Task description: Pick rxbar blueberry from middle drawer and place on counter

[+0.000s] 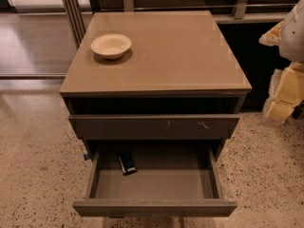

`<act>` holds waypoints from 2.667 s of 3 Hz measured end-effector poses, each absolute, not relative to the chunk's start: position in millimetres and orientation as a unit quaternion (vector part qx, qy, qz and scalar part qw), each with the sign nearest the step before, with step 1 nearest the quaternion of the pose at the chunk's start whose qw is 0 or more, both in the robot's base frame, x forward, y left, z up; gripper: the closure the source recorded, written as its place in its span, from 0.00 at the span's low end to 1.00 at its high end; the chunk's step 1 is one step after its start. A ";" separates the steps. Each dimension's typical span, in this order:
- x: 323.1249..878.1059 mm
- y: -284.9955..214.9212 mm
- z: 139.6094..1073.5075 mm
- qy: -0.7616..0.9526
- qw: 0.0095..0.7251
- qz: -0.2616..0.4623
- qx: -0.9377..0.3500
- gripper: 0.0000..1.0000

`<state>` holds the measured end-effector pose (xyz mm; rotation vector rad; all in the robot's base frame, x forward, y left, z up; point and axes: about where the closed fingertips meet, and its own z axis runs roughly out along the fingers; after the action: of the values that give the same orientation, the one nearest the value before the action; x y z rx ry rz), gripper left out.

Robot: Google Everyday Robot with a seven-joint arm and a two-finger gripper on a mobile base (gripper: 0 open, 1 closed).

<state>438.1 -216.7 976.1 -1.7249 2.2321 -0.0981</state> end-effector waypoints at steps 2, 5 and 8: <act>439.4 -216.5 977.4 0.790 0.163 -0.050 -0.589 0.00; 467.0 -174.3 858.6 0.862 0.284 0.160 -0.387 0.00; 462.5 -169.9 804.3 0.858 0.370 0.191 -0.302 0.00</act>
Offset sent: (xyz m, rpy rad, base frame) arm 0.0030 -0.0012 -0.0018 -0.0399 -0.0429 -0.1050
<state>462.5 -169.9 804.3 -0.7754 2.2003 0.4888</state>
